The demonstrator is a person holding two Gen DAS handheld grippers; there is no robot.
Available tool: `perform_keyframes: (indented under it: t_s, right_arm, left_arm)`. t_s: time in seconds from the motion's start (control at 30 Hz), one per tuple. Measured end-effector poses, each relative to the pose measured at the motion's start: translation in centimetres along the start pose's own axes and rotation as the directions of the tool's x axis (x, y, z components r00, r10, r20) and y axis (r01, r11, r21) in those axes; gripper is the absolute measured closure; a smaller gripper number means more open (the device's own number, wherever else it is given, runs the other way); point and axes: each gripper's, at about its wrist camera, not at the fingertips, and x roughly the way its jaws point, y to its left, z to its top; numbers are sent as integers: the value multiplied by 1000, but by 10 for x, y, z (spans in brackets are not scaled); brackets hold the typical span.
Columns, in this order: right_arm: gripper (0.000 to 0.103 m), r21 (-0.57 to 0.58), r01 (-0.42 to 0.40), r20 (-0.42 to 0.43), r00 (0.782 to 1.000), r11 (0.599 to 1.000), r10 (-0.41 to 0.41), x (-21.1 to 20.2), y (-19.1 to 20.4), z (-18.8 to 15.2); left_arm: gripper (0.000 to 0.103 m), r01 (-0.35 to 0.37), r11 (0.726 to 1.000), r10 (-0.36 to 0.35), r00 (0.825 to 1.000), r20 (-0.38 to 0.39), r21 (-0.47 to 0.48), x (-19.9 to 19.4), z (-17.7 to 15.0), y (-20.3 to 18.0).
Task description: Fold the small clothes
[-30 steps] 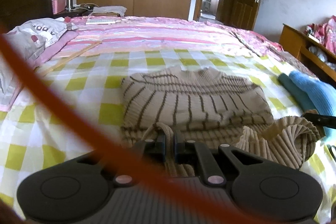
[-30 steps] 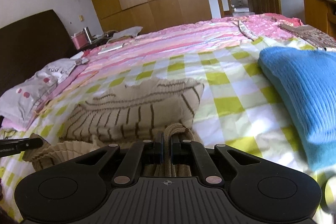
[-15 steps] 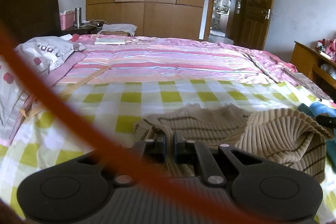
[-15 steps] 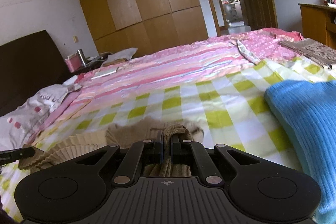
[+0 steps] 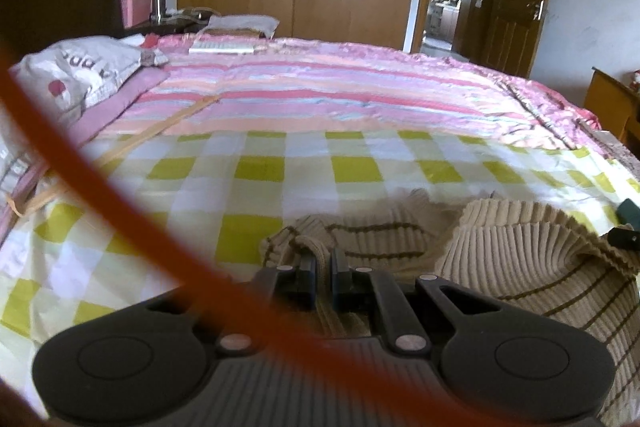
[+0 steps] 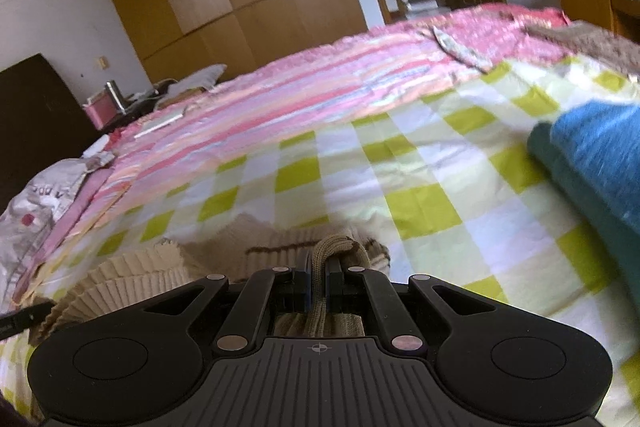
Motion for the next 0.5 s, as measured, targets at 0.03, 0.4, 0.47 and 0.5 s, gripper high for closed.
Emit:
perform_keyframes:
  t_s: [0.03, 0.4, 0.47, 0.5]
  right_arm:
    - [96, 16, -3, -8, 1000, 1000, 3, 4, -3, -1]
    - [91, 43, -40, 23, 999, 998, 39, 7, -9, -3]
    - [90, 58, -50, 34, 998, 997, 49, 4, -12, -2]
    - [90, 64, -55, 37, 998, 996, 53, 2, -13, -2]
  left_arm:
    - [88, -4, 1000, 4, 1000, -10, -7, 4, -1, 1]
    - [74, 10, 997, -10, 1000, 2, -77, 11, 3, 7]
    - [69, 9, 996, -9, 1000, 10, -91, 11, 5, 8]
    - [66, 8, 995, -7, 1000, 14, -102, 11, 6, 8]
